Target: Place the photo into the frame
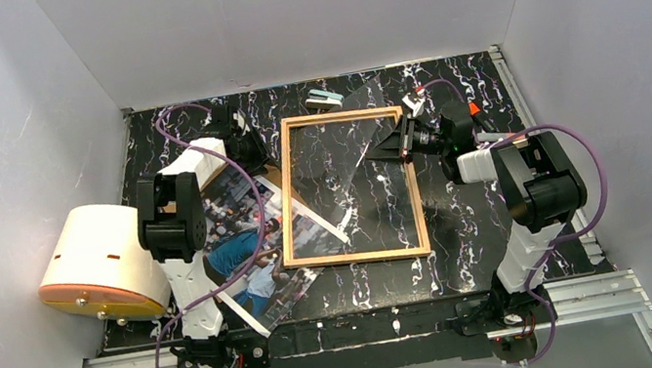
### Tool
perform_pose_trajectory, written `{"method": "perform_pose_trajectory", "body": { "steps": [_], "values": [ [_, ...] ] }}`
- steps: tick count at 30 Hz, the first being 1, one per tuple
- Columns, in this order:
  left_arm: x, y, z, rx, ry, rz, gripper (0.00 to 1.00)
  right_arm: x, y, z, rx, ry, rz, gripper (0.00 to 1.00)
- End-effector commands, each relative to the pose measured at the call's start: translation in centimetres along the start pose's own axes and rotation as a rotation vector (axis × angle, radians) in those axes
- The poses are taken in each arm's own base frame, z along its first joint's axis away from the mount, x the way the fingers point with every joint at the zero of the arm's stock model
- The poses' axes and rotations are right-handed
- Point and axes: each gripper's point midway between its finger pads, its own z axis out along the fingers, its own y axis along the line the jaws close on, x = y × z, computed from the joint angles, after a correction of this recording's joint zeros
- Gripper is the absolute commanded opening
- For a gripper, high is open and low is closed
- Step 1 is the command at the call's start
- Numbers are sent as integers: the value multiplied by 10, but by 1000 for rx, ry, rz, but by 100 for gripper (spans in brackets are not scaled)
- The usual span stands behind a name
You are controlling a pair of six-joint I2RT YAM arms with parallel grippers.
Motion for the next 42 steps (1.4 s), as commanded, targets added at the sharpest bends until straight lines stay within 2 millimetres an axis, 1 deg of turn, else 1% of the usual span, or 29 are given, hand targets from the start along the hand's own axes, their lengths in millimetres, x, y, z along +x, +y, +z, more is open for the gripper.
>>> {"method": "perform_pose_trajectory", "body": {
  "steps": [1,11,17,26,28,34,39,42],
  "values": [
    [-8,-7,-24,9,-36,20,36,-6,10,5,-41,1,-110,1],
    [-5,-4,-20,5,-22,15,36,-9,19,4,-55,-11,-199,1],
    [-5,-4,-19,6,-20,12,36,-12,29,3,-72,-26,-269,1],
    [-1,-3,-16,10,-3,5,36,-16,36,3,-78,-27,-316,1],
    [-1,-2,-16,9,-3,7,36,-17,35,3,-69,-23,-319,1],
    [-1,-2,-16,8,-3,6,36,-19,20,6,-29,-17,-310,1],
    [0,-1,-15,5,0,5,36,-17,-4,6,44,-14,-307,1],
    [0,-1,-15,4,1,5,36,-12,-18,7,73,0,-303,1]
  ]
}}
